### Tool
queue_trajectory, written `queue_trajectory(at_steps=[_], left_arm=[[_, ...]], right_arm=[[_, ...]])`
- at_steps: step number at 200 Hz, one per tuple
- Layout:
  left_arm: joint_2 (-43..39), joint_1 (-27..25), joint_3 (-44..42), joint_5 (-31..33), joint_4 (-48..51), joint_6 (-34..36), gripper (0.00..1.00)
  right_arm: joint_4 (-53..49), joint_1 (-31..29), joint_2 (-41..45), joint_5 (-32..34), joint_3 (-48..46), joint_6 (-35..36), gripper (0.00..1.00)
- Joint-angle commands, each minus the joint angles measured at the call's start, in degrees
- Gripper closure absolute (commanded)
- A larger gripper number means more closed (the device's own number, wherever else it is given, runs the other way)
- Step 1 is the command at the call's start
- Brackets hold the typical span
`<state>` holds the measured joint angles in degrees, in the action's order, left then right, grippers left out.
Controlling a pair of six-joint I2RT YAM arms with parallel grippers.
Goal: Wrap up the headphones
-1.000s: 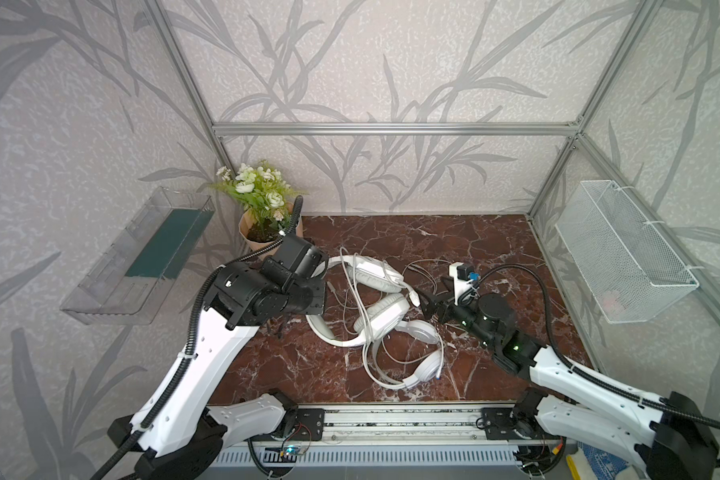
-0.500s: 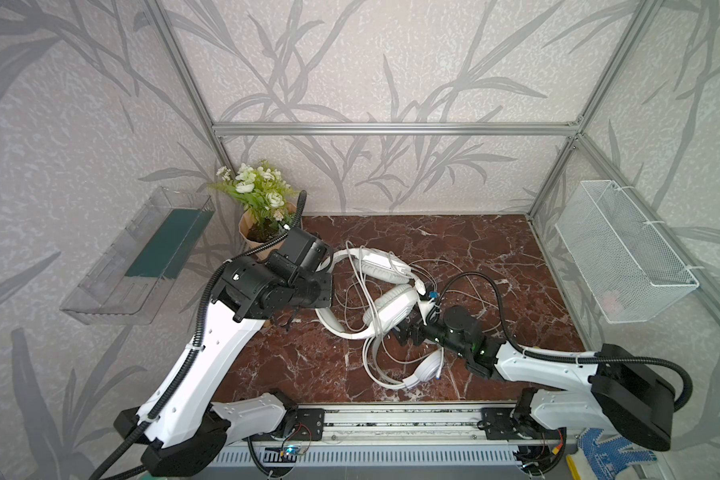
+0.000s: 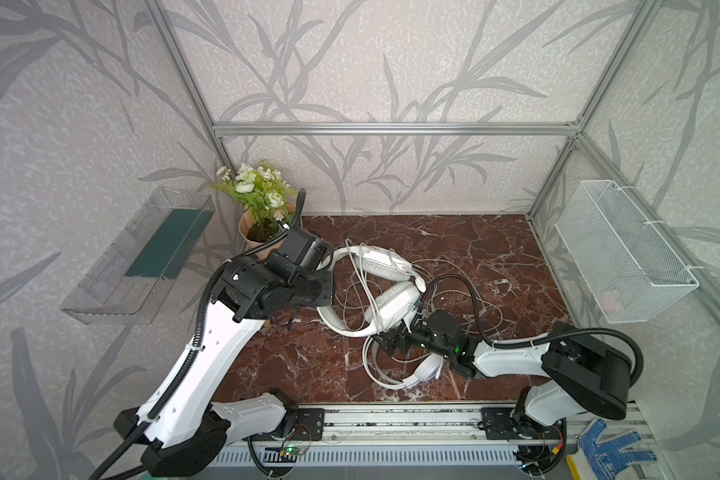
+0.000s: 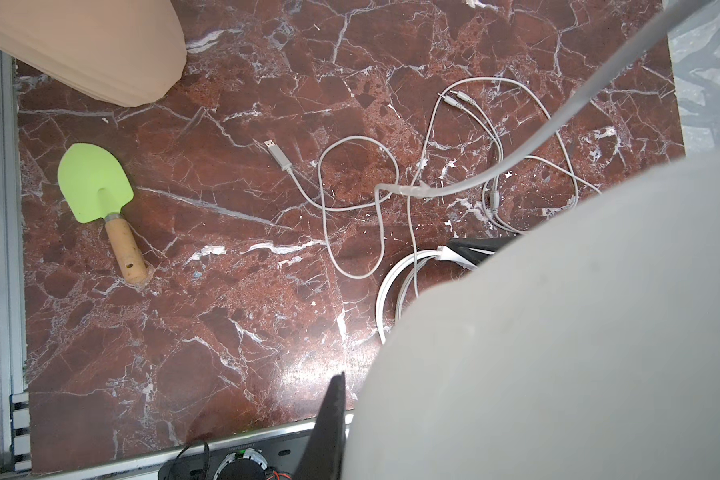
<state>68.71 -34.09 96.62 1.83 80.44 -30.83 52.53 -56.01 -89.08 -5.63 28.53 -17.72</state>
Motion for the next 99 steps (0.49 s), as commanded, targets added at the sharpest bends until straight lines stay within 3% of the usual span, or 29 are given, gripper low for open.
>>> queue_trajectory(at_steps=[1,19,51,99], left_arm=[[-1.9,0.1,0.9,-1.0,-3.1,-2.1,1.00],[-2.2,0.1,1.8,-1.2,-3.2,-2.5,1.00],[-1.8,0.1,4.8,-1.7,-2.3,-2.8,1.00],[-1.2,0.1,8.4,-3.6,-1.0,-3.5,1.00]], right_arm=[[5.9,-0.5,-4.9,1.6,3.4,0.0,0.02],[12.1,-0.6,-10.1,3.6,5.0,-0.8,0.04],[7.2,-1.0,-14.8,4.4,12.1,-0.4,0.07],[10.0,0.0,-21.5,4.7,17.9,0.4,0.08]])
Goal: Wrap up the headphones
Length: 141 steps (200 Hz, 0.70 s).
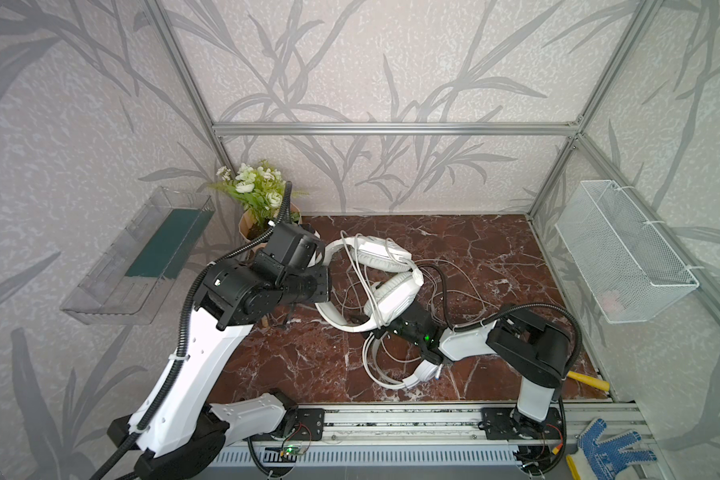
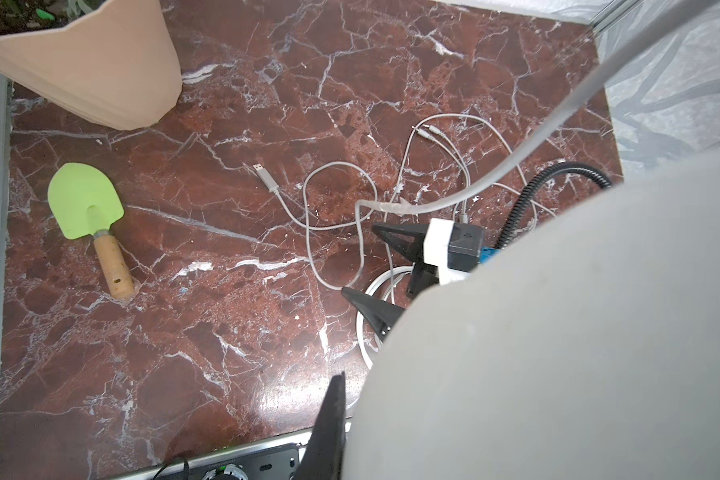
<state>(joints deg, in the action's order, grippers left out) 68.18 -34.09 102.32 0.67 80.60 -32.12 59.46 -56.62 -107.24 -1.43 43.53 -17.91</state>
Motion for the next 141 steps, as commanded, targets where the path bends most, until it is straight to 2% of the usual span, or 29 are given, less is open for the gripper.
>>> queue_trajectory(at_steps=[1,24,52,68,86,103,141], left_arm=[[-0.7,0.1,2.7,-2.5,-1.1,-2.2,1.00],[-0.7,0.1,3.3,-3.4,-0.9,-2.6,1.00],[-1.3,0.1,3.7,-3.7,-1.1,-2.9,1.00],[-1.3,0.1,3.7,-3.9,-1.1,-2.9,1.00],[-1.2,0.1,3.7,-3.7,-1.0,-2.8,1.00],[-0.7,0.1,5.0,-0.8,0.2,-2.4,1.00],[4.0,1.4,12.7,8.0,5.4,-0.2,1.00]], right_arm=[[3.0,0.6,-3.4,0.4,3.0,0.6,0.08],[2.5,0.5,-5.5,0.5,5.8,0.8,0.10],[0.3,0.7,-7.0,3.2,8.4,2.4,0.20],[0.3,1.1,-7.8,3.0,9.3,2.6,0.32],[0.2,1.4,-7.8,3.0,9.6,2.9,0.58],[-1.1,1.4,-6.7,2.7,8.7,3.5,0.74],[-0.4,1.0,-1.3,4.1,0.9,2.4,0.96]])
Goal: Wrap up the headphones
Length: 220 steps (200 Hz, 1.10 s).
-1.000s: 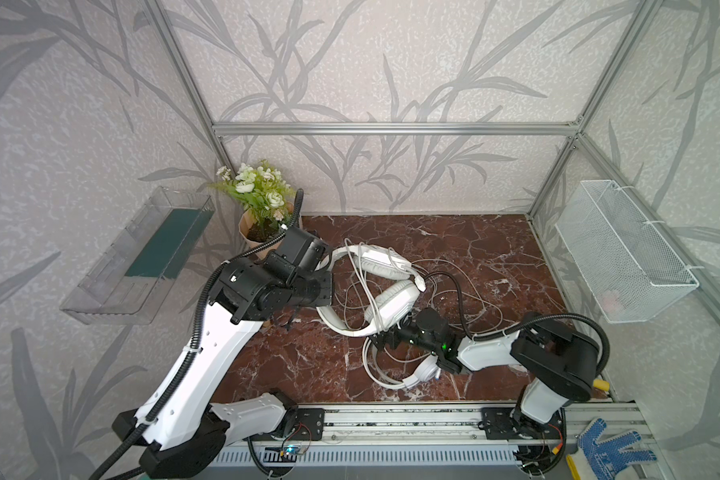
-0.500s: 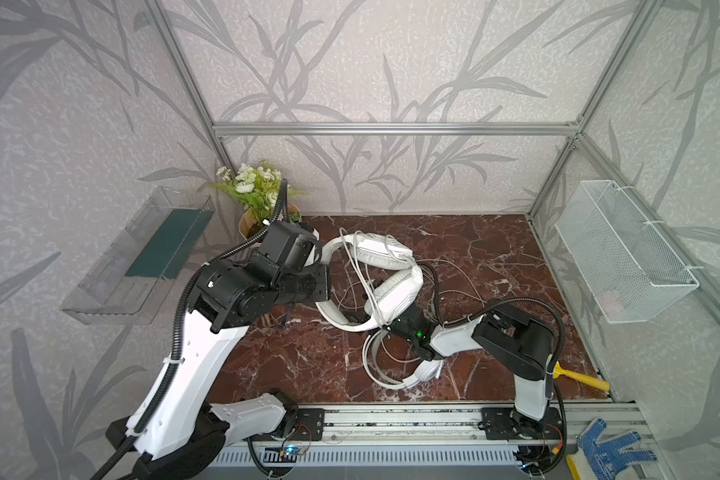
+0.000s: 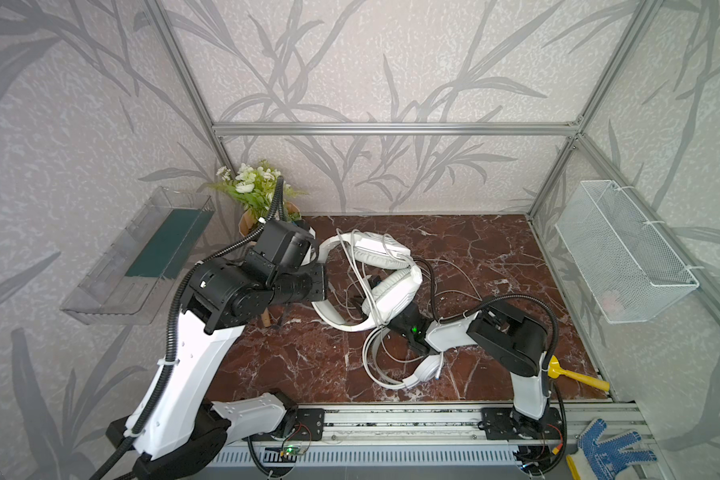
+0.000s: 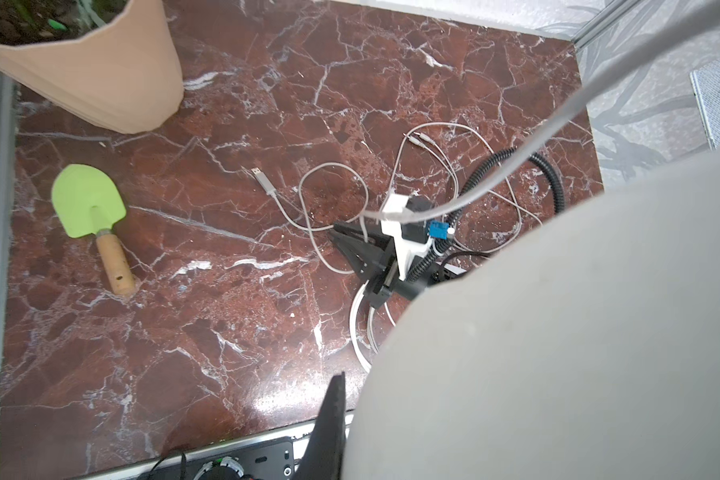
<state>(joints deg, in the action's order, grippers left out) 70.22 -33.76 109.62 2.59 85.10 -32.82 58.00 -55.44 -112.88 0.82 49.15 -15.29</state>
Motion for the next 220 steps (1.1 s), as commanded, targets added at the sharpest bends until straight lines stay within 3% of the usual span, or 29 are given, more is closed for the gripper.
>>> queue_trajectory(at_steps=[1,21,51,72,120,166,220], left_arm=[[2.1,1.1,5.6,6.2,0.9,0.5,1.00],[3.5,3.2,7.2,8.6,0.3,1.6,1.00],[5.0,9.7,6.2,1.7,-2.4,2.7,1.00],[5.3,13.2,5.0,-1.0,-3.5,3.0,1.00],[7.3,16.5,3.5,3.4,-3.8,3.8,1.00],[7.2,18.1,-4.9,8.7,-6.9,2.6,1.00],[7.6,20.8,-15.1,7.7,-13.6,2.1,1.00]], right_arm=[[1.2,-0.2,4.5,2.0,-5.1,-0.3,0.96],[0.8,-1.8,8.7,4.6,-9.7,1.0,1.00],[-1.4,-6.4,14.6,12.1,-15.0,5.0,1.00],[-6.1,-7.7,20.3,12.1,-16.4,6.4,1.00],[-21.3,-13.1,31.0,15.8,-13.9,15.3,1.00],[-33.8,-18.2,39.5,18.8,-10.0,27.2,1.00],[-46.4,-25.0,47.5,22.9,-6.9,40.1,1.00]])
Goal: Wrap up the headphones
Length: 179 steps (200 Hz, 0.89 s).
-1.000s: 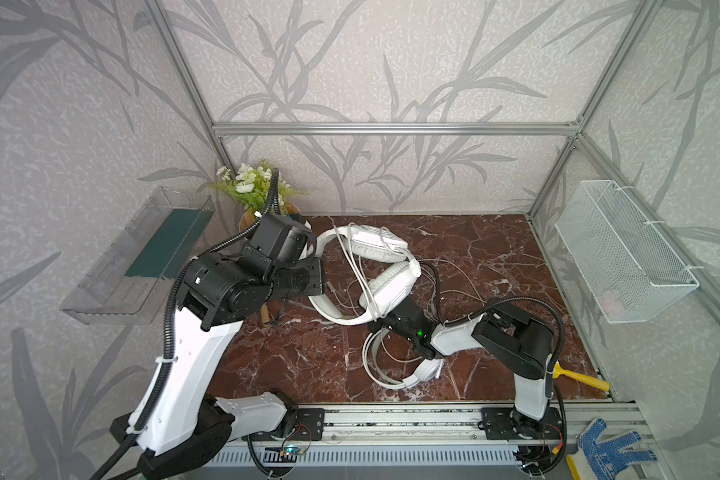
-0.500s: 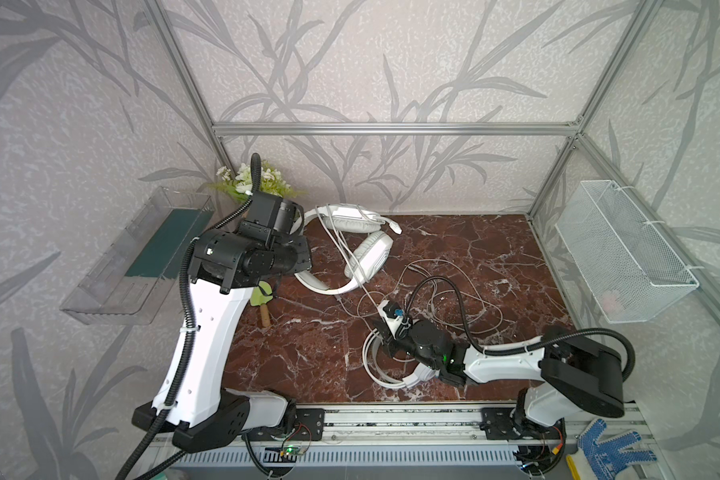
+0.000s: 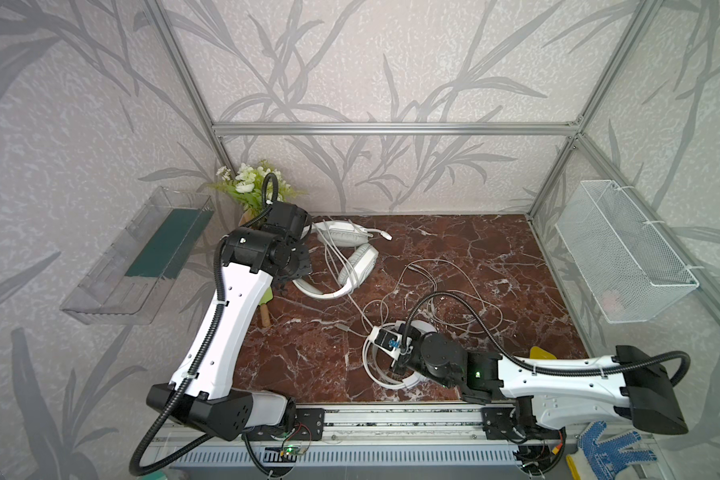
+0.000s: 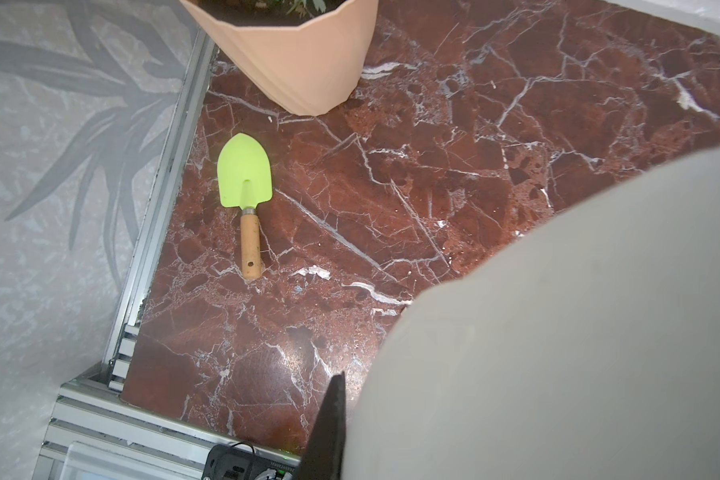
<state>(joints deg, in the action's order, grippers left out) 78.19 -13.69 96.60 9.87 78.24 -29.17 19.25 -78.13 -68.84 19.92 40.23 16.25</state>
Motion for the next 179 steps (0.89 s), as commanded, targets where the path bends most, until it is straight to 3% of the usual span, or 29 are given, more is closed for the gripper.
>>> queue_trajectory(at_steps=[1,40,103,152,179], left_arm=[[-0.4,0.8,-2.3,0.3,-6.9,-1.5,1.00],[0.5,0.8,-8.5,-3.6,-9.4,-0.9,1.00],[-1.2,0.7,-18.9,-5.9,-12.3,-0.5,1.00],[-2.7,0.7,-22.5,-6.7,-13.2,-0.1,1.00],[-3.7,0.7,-23.8,-7.0,-13.6,-0.1,1.00]], right_arm=[[-7.8,-2.3,3.6,3.9,2.1,8.8,1.00],[-8.4,-3.0,5.3,8.3,4.5,17.8,1.00],[8.0,-2.9,-2.0,19.2,8.6,34.2,0.97],[16.8,-0.3,-5.9,19.8,11.4,38.3,0.85],[18.4,2.9,-5.1,16.7,11.7,34.8,0.79]])
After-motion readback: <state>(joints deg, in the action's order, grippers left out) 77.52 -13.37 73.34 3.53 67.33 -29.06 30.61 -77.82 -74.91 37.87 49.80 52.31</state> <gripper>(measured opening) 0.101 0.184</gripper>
